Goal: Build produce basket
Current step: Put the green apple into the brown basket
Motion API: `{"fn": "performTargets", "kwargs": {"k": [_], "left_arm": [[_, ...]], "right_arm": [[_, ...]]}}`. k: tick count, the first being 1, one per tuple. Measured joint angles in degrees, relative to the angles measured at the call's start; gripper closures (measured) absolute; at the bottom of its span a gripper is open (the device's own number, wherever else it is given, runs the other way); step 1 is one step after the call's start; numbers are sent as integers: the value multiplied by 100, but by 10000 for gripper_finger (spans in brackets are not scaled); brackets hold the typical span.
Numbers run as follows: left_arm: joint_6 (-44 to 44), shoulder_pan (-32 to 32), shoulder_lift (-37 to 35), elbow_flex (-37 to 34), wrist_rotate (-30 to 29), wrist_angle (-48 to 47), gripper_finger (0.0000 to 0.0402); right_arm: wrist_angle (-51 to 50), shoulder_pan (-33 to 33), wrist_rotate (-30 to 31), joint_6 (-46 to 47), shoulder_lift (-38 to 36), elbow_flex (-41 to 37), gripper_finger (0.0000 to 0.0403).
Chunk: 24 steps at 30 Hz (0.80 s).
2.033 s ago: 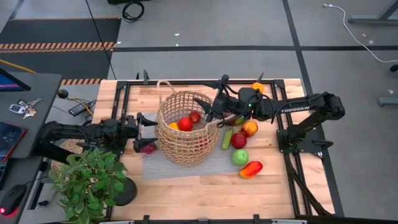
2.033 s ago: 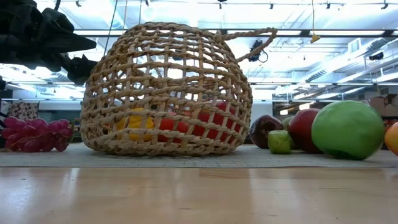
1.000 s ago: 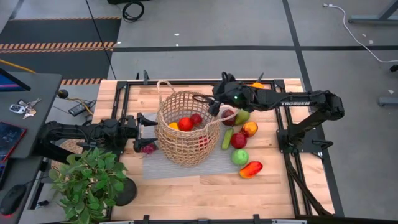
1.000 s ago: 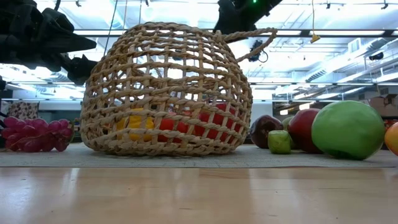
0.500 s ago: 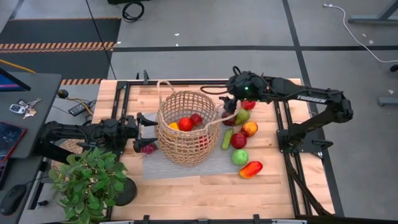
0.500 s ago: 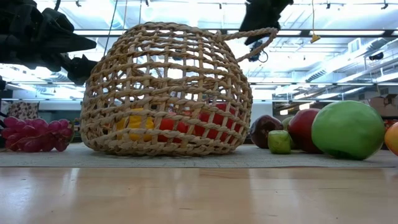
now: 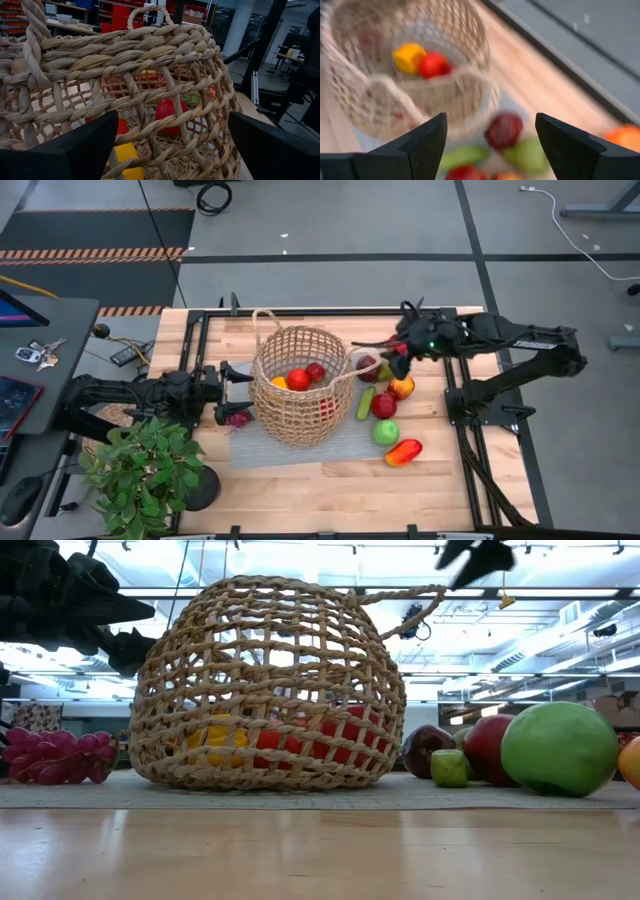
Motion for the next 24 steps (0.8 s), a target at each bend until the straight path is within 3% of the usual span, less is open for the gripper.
{"fn": "performTargets", "kwargs": {"k": [5,11,16,19,24], "left_arm": [[0,0,1,0,2,1,15],[0,-1,0,0,0,-1,15],[-2,0,-1,0,0,-1,15],[0,0,-1,0,0,1,15],[0,-2,1,0,0,-1,15]], "right_arm": [[-682,614,-89,1050,59,-1,95],[-674,1551,-134,1707,493,-2,95],[-598,2389,190,2157,1169,-2,95],[-409,2810,299,1989,1718,-4,95],[-80,3132,314,813,2762,-4,95]]}}
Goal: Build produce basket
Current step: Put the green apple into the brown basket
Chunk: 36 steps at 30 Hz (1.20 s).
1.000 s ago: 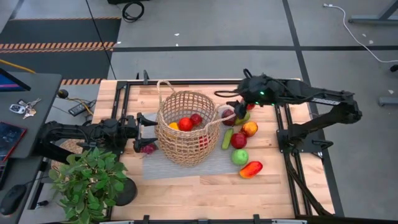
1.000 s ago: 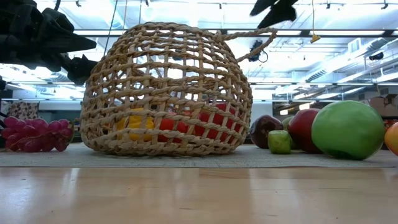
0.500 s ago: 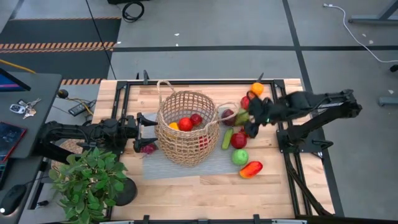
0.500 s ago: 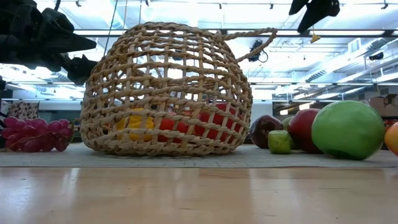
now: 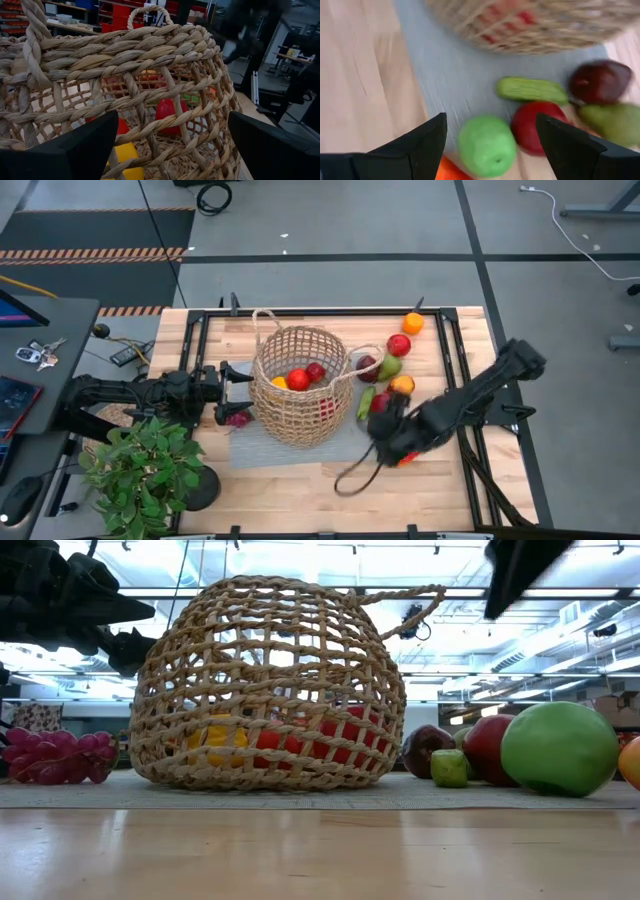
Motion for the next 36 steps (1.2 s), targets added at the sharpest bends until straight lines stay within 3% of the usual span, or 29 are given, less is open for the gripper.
{"fn": "performTargets", "kwargs": {"k": [5,10,15,23,27,36], "left_arm": [[0,2,-1,0,0,0,15],[0,2,-2,0,0,0,15],[0,1,-2,0,0,0,15],[0,2,-2,0,0,1,15],[0,2,0,0,-2,0,15],[2,4,-2,0,-17,2,15]], "right_arm": [[-41,-185,-431,-1109,1065,321,95],[-746,-404,-234,-2019,1855,1279,95],[-931,-560,-318,-3652,2324,1695,95],[-902,-720,-227,-6061,2879,1740,95],[-978,-860,56,-6426,3041,1740,95],[-1364,-1199,-266,-6615,2980,1744,95]]}}
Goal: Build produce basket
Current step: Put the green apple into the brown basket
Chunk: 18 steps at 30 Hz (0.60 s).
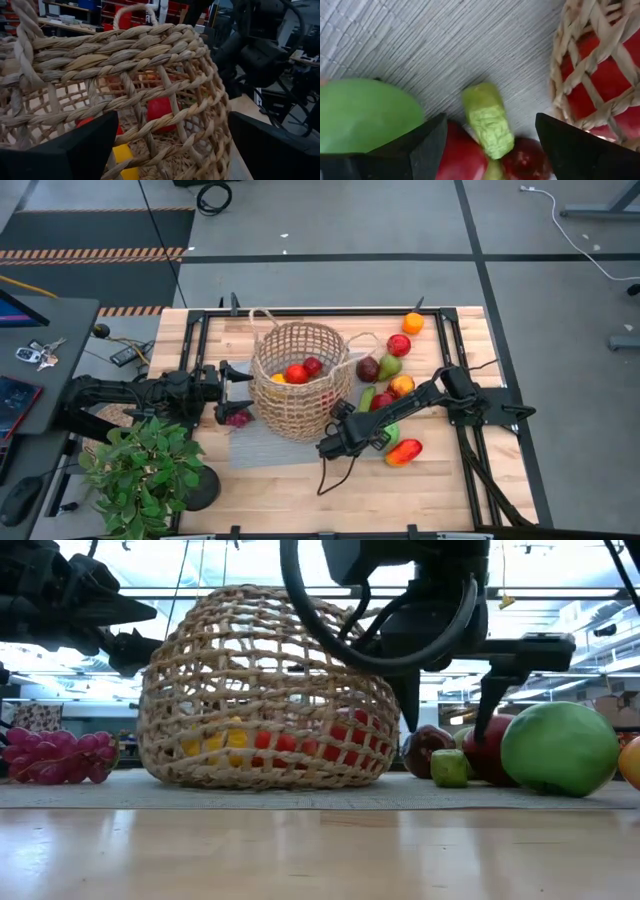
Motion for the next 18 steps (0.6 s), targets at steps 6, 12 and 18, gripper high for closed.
{"fn": "performTargets", "kwargs": {"k": [6,12,18], "left_arm": [[-2,-2,1,0,21,-2,15],[-2,-2,1,0,20,-2,15],[-2,-2,0,0,20,-2,15]], "right_arm": [[-358,128,25,677,-97,-11,95],[-330,222,136,1123,-427,-228,95],[431,349,329,1330,-1001,-1047,95]]}}
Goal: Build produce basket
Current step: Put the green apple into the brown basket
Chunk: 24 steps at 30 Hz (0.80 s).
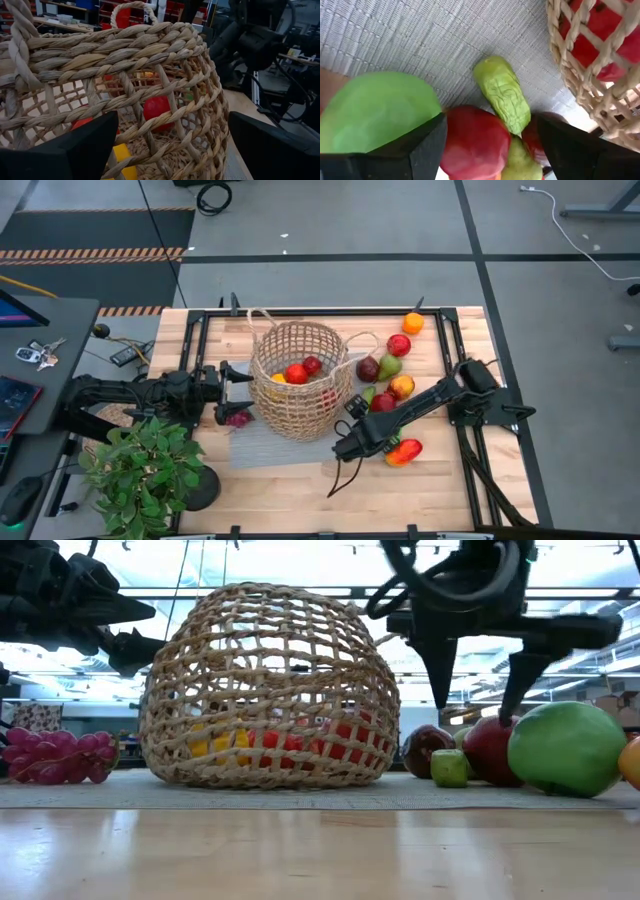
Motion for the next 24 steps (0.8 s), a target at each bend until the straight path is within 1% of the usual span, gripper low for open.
{"fn": "performTargets", "kwargs": {"k": [4,6,9,14,19,24], "left_arm": [[0,0,0,0,0,0,15],[0,0,0,0,0,0,15],[0,0,0,0,0,0,15],[0,0,0,0,0,0,15],[0,0,0,0,-1,0,15],[0,0,1,0,-2,0,15]], "right_arm": [[780,116,370,-55,-488,-632,95],[1222,141,454,-137,-711,-846,95],[1568,141,500,-445,-904,-1065,95],[1699,-15,351,-695,-929,-1348,95],[2415,-95,293,-1247,-916,-1675,95],[2591,-271,206,-1716,-916,-1824,95]]}}
